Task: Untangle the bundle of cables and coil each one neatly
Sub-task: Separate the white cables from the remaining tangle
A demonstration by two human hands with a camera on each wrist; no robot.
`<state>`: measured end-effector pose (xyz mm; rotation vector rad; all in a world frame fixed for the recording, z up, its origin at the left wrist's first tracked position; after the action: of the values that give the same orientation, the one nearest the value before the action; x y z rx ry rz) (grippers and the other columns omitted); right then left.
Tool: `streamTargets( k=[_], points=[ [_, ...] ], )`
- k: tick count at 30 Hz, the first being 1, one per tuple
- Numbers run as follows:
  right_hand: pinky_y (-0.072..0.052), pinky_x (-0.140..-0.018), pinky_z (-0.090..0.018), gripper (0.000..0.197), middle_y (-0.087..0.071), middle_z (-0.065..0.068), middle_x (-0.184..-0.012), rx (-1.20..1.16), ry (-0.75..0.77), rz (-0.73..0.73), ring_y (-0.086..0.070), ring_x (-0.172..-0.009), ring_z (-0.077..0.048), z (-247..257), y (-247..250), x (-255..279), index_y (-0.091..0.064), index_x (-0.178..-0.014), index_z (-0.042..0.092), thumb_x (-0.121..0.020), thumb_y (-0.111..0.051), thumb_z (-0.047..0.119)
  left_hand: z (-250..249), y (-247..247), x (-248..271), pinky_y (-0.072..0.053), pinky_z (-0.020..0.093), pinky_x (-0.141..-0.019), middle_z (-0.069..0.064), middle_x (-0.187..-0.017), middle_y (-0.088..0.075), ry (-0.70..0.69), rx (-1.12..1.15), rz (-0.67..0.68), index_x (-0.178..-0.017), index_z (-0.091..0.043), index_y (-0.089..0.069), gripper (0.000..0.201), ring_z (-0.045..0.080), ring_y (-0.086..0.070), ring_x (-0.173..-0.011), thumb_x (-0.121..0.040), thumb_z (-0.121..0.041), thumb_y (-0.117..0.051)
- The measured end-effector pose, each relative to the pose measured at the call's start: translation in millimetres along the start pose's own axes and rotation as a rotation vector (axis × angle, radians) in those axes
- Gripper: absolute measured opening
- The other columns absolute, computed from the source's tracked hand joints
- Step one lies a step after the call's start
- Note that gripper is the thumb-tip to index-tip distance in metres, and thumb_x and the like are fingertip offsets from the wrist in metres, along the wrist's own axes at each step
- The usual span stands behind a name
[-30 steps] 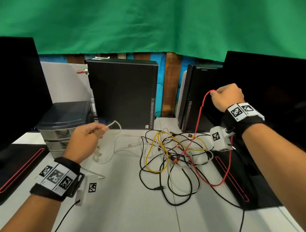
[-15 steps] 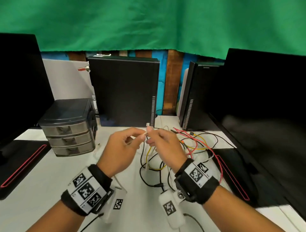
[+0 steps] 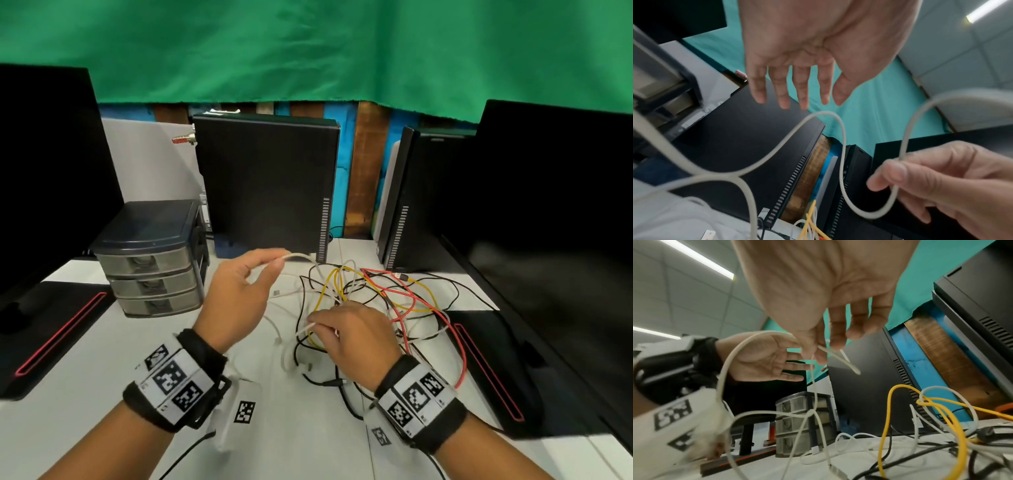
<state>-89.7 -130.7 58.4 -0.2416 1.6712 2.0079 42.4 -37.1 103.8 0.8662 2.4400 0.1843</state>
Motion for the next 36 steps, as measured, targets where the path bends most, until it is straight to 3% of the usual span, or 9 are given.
streamTargets(
  k=[4, 10, 15, 19, 23, 28, 31, 33, 36],
  points=[
    [-0.028, -0.063, -0.02, 0.036, -0.052, 0.013, -0.073, -0.019, -0.012, -0.225, -0.043, -0.075, -0.008, -1.9, 27.2, 16.6, -0.075, -0.084, 0.031, -0.097, -0.048, 0.05, -8.7, 0.6, 10.0, -0.041, 0.008, -0.09, -0.025, -0.112, -0.066, -0.049, -0.192, -0.041, -0.113, -0.038, -0.067, 0.019, -0.007, -0.059, -0.107, -0.097, -0.031, -0.059],
    [-0.046, -0.057, -0.039, 0.047, -0.053, 0.003, -0.056, -0.315, -0.164, -0.214, -0.053, -0.056, -0.015, -31.5, 36.5, 29.5, -0.06, -0.066, 0.019, -0.098, -0.047, 0.052, -16.8, -75.3, 50.4, -0.056, 0.027, -0.072, 0.002, -0.077, -0.075, 0.232, 0.123, 0.568, -0.098, -0.018, -0.071, 0.039, 0.019, -0.071, -0.07, -0.097, -0.052, -0.052],
    [-0.04, -0.05, -0.036, 0.049, -0.037, -0.003, -0.05, -0.562, -0.275, -0.27, -0.04, -0.048, -0.021, -47.1, 51.0, 25.4, -0.048, -0.058, 0.012, -0.1, -0.056, 0.035, -16.8, -59.7, 42.6, -0.042, 0.035, -0.062, 0.0, -0.046, -0.038, 0.368, 0.276, 0.414, -0.08, -0.009, -0.065, 0.035, 0.016, -0.037, -0.041, -0.1, -0.033, -0.049],
    [-0.039, -0.064, -0.011, 0.031, -0.05, 0.024, -0.054, -0.697, -0.251, -0.243, -0.05, -0.057, 0.003, -36.2, 51.3, 24.2, -0.063, -0.075, 0.039, -0.101, -0.054, 0.027, -31.6, -26.9, 27.1, -0.035, 0.023, -0.049, -0.007, -0.052, -0.023, 0.417, 0.643, 0.269, -0.078, -0.015, -0.061, 0.032, 0.008, -0.021, -0.042, -0.098, -0.036, -0.047],
    [-0.052, -0.074, -0.021, 0.023, -0.051, 0.019, -0.054, -0.83, -0.226, -0.157, -0.05, -0.058, 0.002, -11.3, 29.8, 27.7, -0.069, -0.111, 0.031, -0.102, -0.049, 0.026, -37.0, -5.5, 18.5, -0.045, 0.019, -0.047, -0.008, -0.055, -0.035, 0.494, 0.956, 0.154, -0.077, -0.019, -0.05, 0.033, 0.007, -0.039, -0.047, -0.102, -0.038, -0.041],
    [-0.037, -0.054, -0.02, 0.022, -0.046, 0.005, -0.051, -0.982, -0.283, -0.096, -0.042, -0.05, -0.008, 7.9, 3.8, 37.2, -0.069, -0.112, 0.026, -0.104, -0.049, 0.018, -40.2, 9.9, 13.2, -0.058, 0.035, -0.087, 0.006, -0.111, -0.074, 0.481, 1.156, 0.062, -0.074, -0.016, -0.051, 0.036, 0.022, -0.069, -0.112, -0.104, -0.028, -0.036],
    [-0.035, -0.055, -0.027, 0.026, -0.044, 0.011, -0.057, -0.925, -0.226, -0.066, -0.038, -0.054, -0.01, 19.9, -4.3, 40.9, -0.071, -0.114, 0.033, -0.1, -0.05, 0.039, -42.9, -0.2, 19.6, -0.061, 0.028, -0.077, 0.004, -0.104, -0.074, 0.508, 1.14, 0.14, -0.08, -0.016, -0.051, 0.027, 0.016, -0.073, -0.094, -0.102, -0.022, -0.037],
    [-0.039, -0.06, -0.025, 0.031, -0.049, 0.017, -0.061, -0.796, -0.175, -0.041, -0.042, -0.058, -0.004, 27.1, -4.5, 42.8, -0.07, -0.118, 0.034, -0.099, -0.049, 0.044, -37.7, -13.8, 28.6, -0.041, 0.017, -0.043, -0.006, -0.067, -0.052, 0.57, 1.064, 0.205, -0.084, -0.016, -0.051, 0.019, 0.005, -0.049, -0.052, -0.099, -0.019, -0.04],
    [-0.038, -0.059, -0.029, 0.029, -0.045, 0.007, -0.061, -0.644, -0.096, -0.001, -0.041, -0.058, -0.007, 38.7, 0.8, 42.8, -0.068, -0.116, 0.034, -0.102, -0.044, 0.043, -23.8, -25.9, 37.6, -0.009, 0.02, -0.039, -0.007, -0.056, -0.019, 0.625, 0.856, 0.225, -0.089, -0.016, -0.052, 0.018, 0.005, -0.015, -0.04, -0.1, -0.02, -0.039]
  ],
)
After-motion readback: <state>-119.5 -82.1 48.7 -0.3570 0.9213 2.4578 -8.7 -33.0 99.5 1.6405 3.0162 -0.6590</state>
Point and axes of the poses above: each hand's wrist, its own x-axis away from the middle knuckle, its own y-axis out of the back of the hand, z = x × y, the point moved 10 cm from there along -x, towards the middle knuckle
